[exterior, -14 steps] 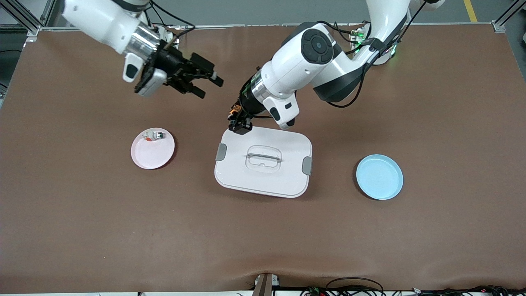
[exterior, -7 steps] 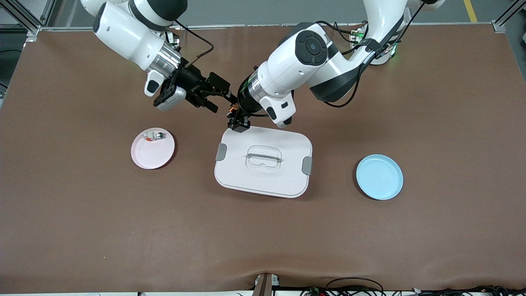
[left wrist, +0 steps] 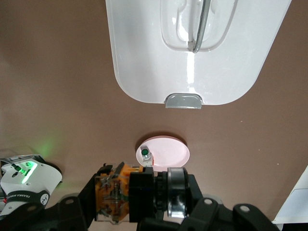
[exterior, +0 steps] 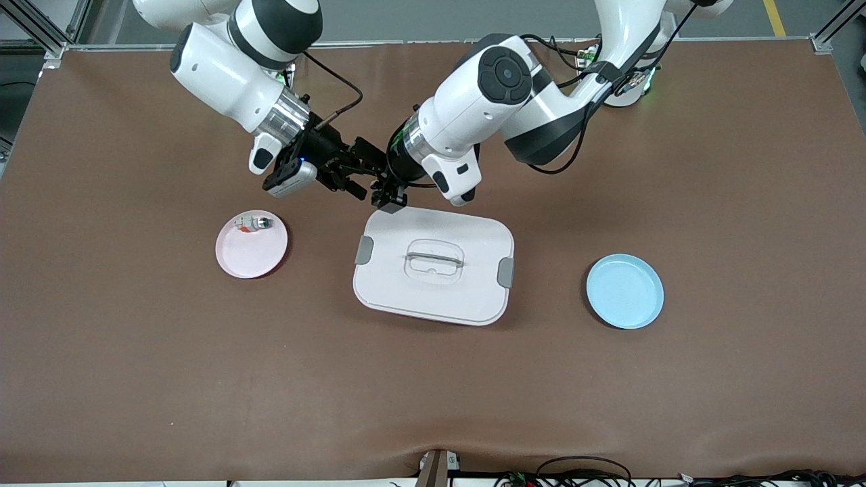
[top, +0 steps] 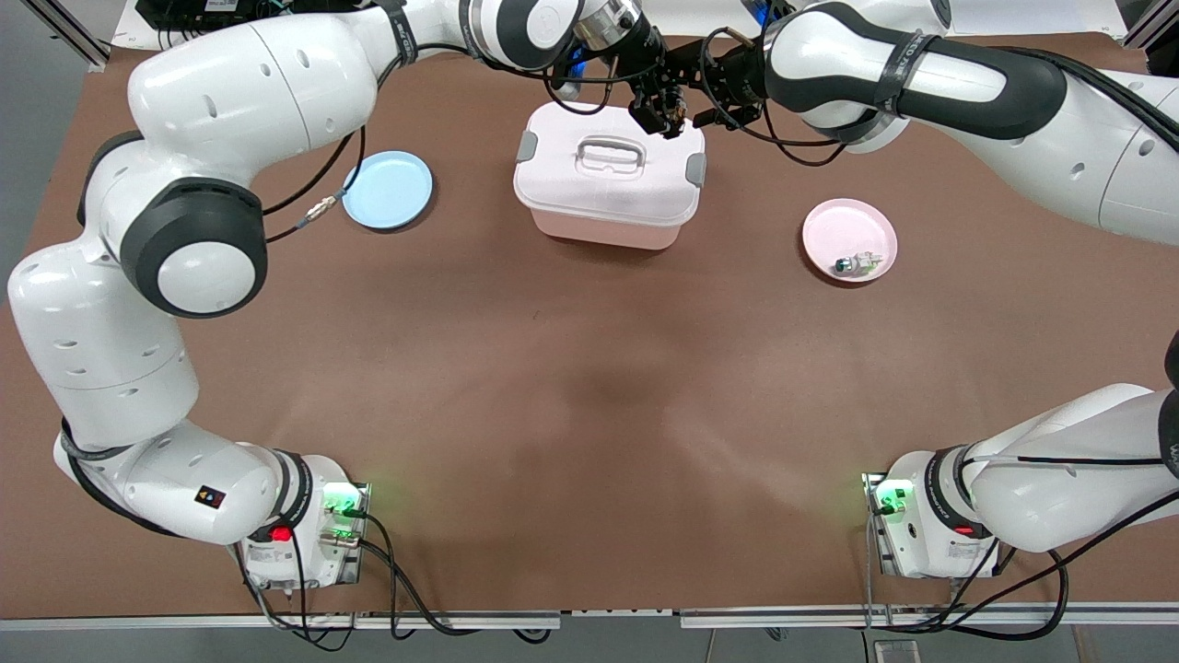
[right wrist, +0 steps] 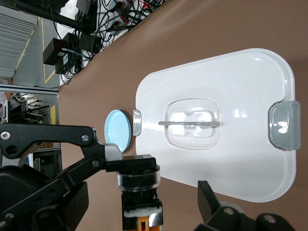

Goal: Transfer orange switch to right arm and place
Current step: 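Grasp the orange switch with the right gripper beside the left gripper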

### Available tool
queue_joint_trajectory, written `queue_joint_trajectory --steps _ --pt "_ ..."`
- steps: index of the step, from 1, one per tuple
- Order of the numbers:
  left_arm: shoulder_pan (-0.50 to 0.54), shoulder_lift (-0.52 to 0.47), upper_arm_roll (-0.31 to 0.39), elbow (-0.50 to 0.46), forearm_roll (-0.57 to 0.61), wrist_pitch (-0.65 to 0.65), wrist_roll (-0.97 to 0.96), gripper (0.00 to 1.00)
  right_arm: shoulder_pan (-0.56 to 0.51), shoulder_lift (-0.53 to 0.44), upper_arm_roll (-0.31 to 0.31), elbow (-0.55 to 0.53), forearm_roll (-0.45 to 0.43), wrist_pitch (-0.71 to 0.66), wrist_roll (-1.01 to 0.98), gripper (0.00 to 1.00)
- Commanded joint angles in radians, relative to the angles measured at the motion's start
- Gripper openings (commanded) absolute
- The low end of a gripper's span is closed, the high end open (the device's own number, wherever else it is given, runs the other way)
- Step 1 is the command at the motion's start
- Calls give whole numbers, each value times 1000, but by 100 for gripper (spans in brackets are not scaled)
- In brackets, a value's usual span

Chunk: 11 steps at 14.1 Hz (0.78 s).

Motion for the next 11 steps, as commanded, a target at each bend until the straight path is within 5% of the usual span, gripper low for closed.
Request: queue_joint_trajectory --steps 1,2,4,10,11 --pt "-10 9 7 21 2 -15 -17 0 21 6 -8 13 26 -4 -6 86" --pt "-10 11 7 21 2 -15 -17 0 30 6 -8 12 26 -5 -1 75" --pt "-10 17 7 21 2 -15 -17 0 50 6 -8 12 26 -4 31 35" --pt "-8 17 7 21 2 -15 -15 0 57 6 -10 12 25 -4 36 18" --pt "-8 17 7 21 2 -15 -15 0 57 6 -8 12 25 -5 36 5"
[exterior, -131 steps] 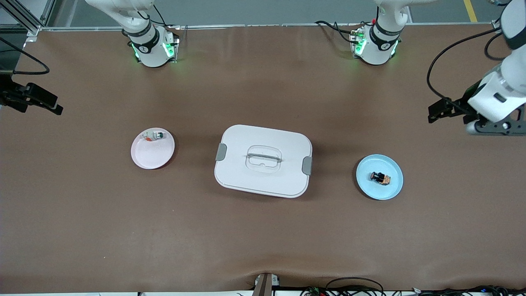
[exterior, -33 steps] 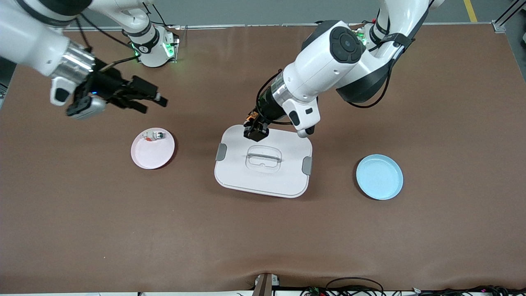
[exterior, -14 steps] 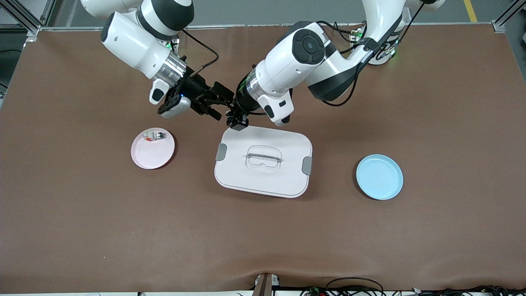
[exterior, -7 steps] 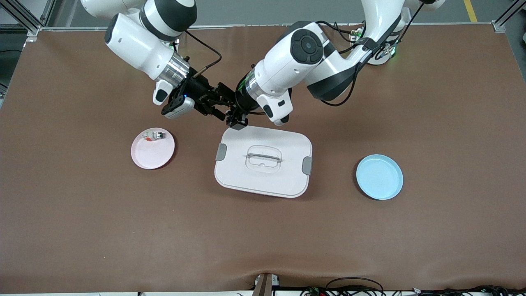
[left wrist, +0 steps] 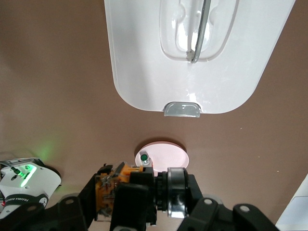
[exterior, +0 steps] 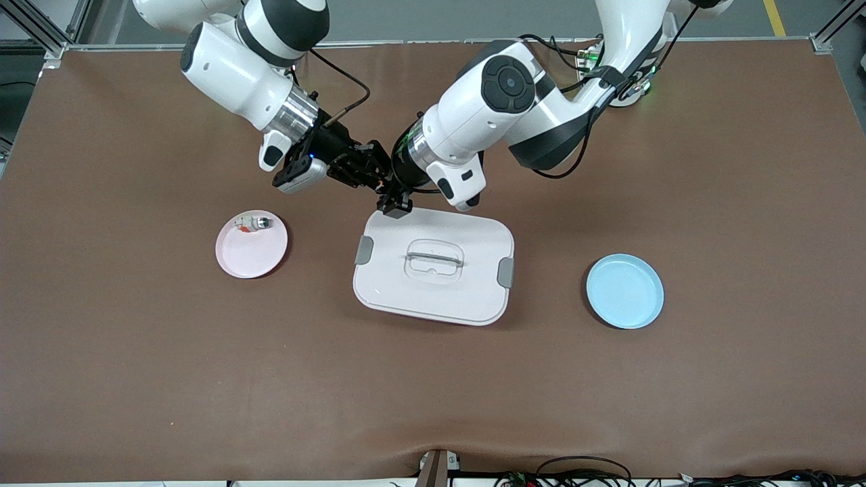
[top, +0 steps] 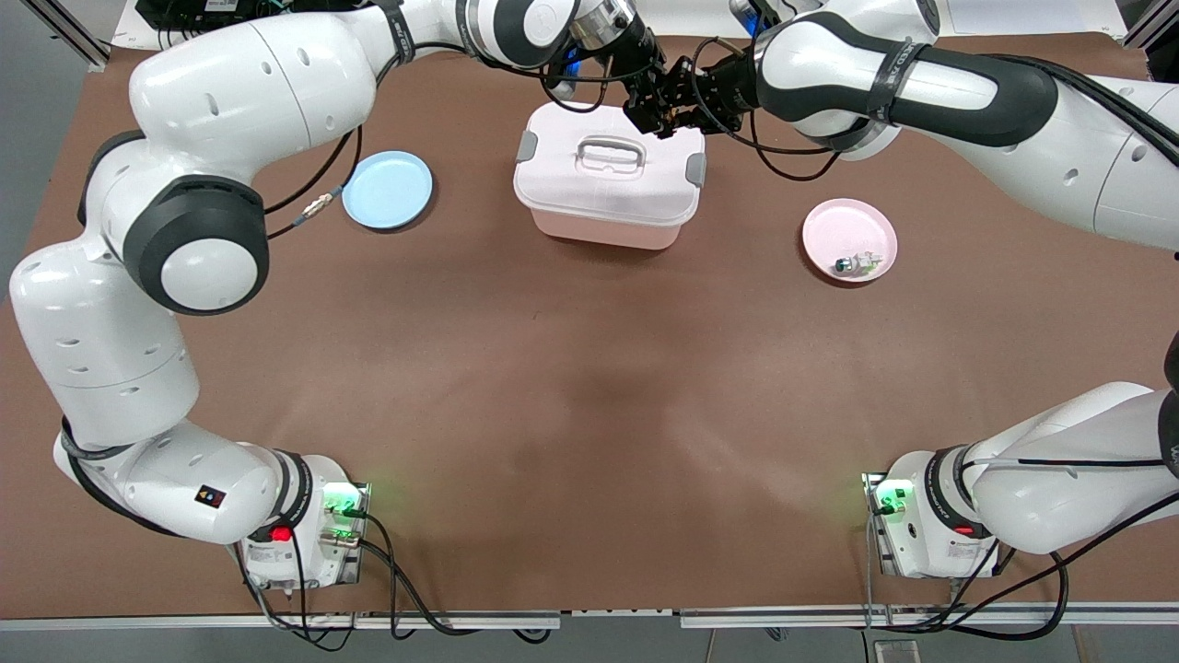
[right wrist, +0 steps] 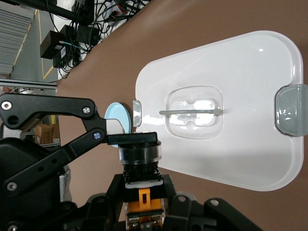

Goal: Transfer orange switch to right arm and place
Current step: 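Grasp the orange switch with the right gripper beside the left gripper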

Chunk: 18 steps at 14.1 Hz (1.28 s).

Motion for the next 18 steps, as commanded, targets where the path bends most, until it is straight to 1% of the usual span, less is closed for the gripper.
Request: queue_joint_trajectory --steps 1,2,4,6,12,14,16,18 --pt "-11 9 -3 20 2 1 -15 0 28 4 -4 20 20 -4 17 0" --pt "-8 7 -3 20 3 1 -15 19 28 5 -4 20 20 -4 19 0" --pt "-6 2 -2 20 25 0 -11 100 28 13 -4 21 22 1 19 0" --pt "-5 1 -2 24 81 -45 -8 100 30 14 -4 23 22 1 20 0" --pt "20 -22 12 26 86 -57 29 100 31 46 -6 61 14 -5 -1 0" --pt "31 -30 24 27 88 -80 70 100 31 56 -6 73 4 -8 -11 0" --pt "34 -33 36 27 88 -114 138 100 30 76 -7 89 -1 -8 -61 0" --pt "38 -45 58 27 88 -120 170 100 16 76 -13 89 -28 -57 -131 0"
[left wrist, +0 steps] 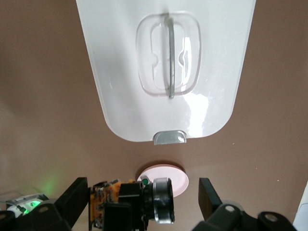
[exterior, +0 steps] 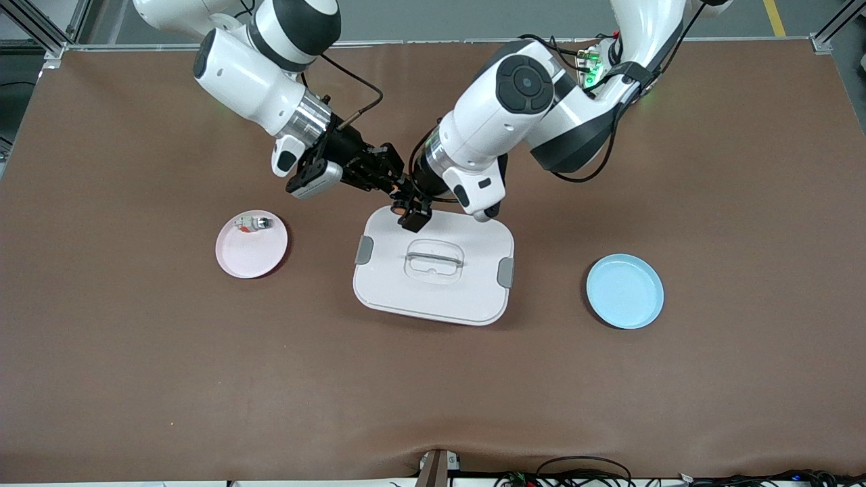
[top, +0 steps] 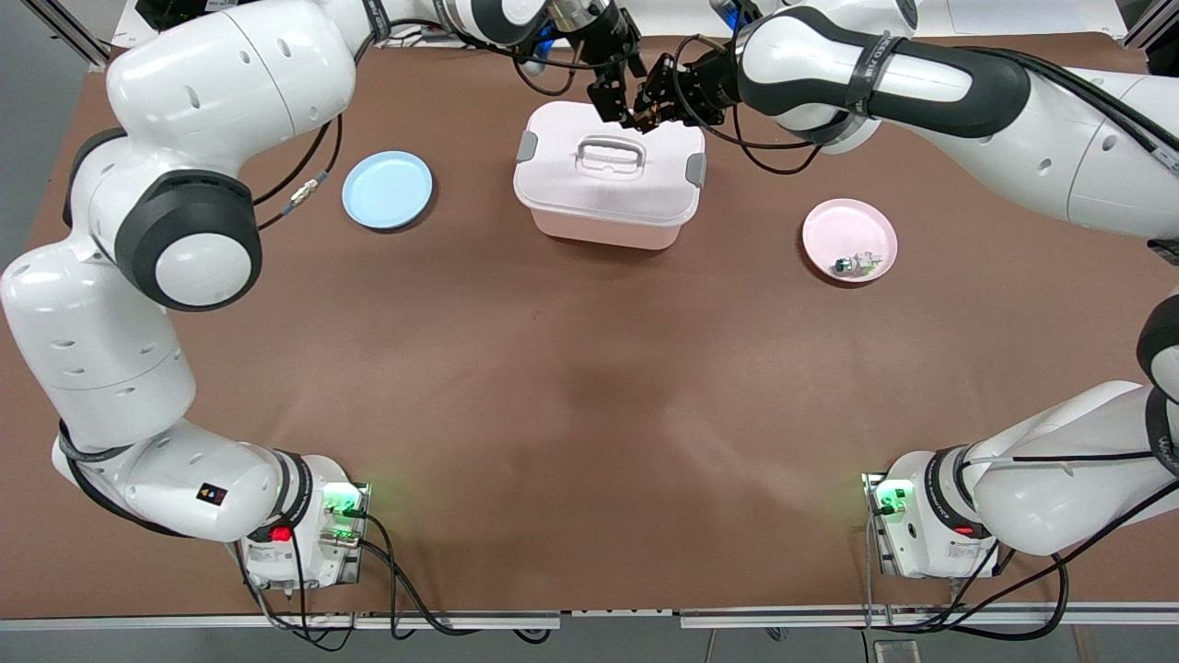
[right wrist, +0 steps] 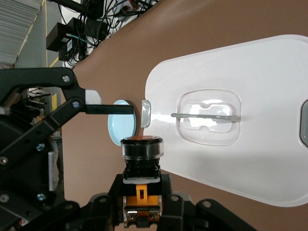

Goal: Transfer orange switch to right arm and place
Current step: 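Open the left gripper and carry the switch toward the white plate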

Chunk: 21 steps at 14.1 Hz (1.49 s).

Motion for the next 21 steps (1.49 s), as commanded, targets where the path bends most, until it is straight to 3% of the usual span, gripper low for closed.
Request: queue_joint_trajectory --steps 1,6,10,14,19,21 --pt "9 -36 34 4 20 -29 62 100 -18 7 -14 19 -70 -85 -127 0" --pt "89 -76 47 4 20 -98 258 100 -142 4 -14 28 -360 -263 -391 0" --pt "179 -109 53 3 38 -144 536 100 -243 -7 -16 32 -464 -411 -661 0" --pt "276 -136 51 -3 122 -221 857 100 -368 -7 -14 18 -659 -484 -1029 0" --pt "376 -143 50 -3 283 -319 1180 100 -516 -25 -16 -108 -681 -479 -1428 0" --pt "409 -163 50 -5 305 -385 1289 100 -563 -56 -16 -193 -681 -392 -1551 0"
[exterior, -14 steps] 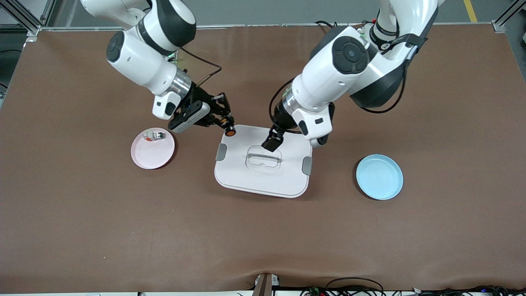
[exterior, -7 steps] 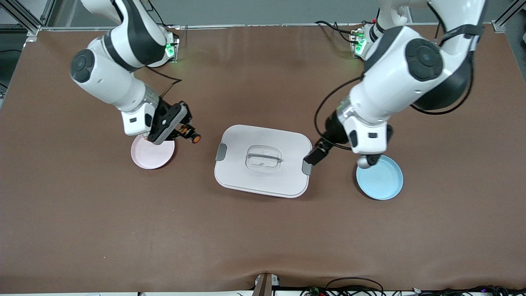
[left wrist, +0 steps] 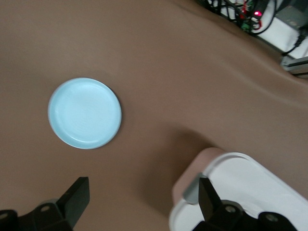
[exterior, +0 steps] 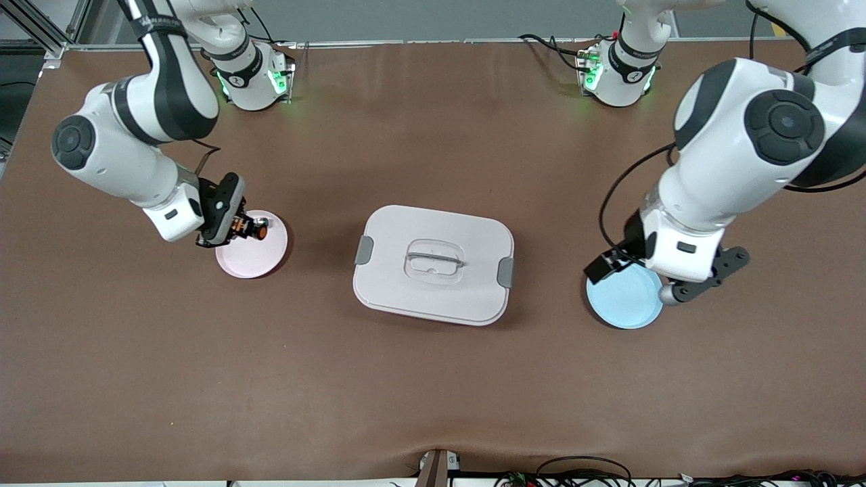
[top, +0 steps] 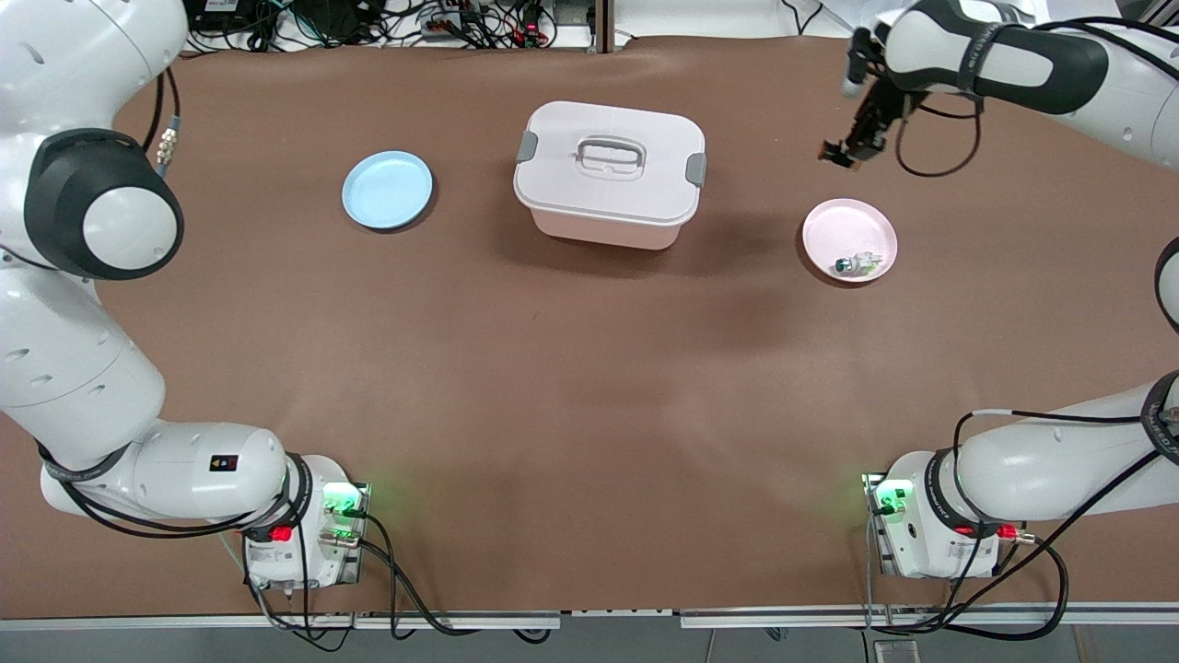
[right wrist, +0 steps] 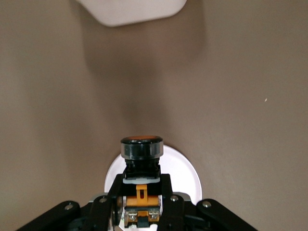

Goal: Transfer orange switch to right arm and place
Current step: 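Open the left gripper and carry the switch toward the white plate, then lower the switch onto the white plate while the left gripper withdraws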

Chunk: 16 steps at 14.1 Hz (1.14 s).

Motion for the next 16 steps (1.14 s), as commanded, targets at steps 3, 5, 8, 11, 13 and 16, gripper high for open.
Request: queue_joint_trajectory --steps 3,5,8,11,13,16 --pt "95 -68 -5 -13 39 -98 288 100 -88 -61 19 -186 -17 180 -243 0" --pt "121 -91 -5 -13 37 -127 348 100 -82 -63 20 -246 -23 269 -257 0" --pt "144 -125 -7 -12 36 -200 359 100 -62 -54 23 -309 -42 392 -258 0" --pt "150 -160 -5 -13 36 -252 394 100 -64 -3 23 -313 -43 436 -278 0" --pt "150 -169 -7 -15 36 -273 416 100 -65 43 23 -313 -43 498 -304 0" --pt "150 -174 -7 -33 36 -273 416 100 -65 104 25 -313 -43 576 -314 0"
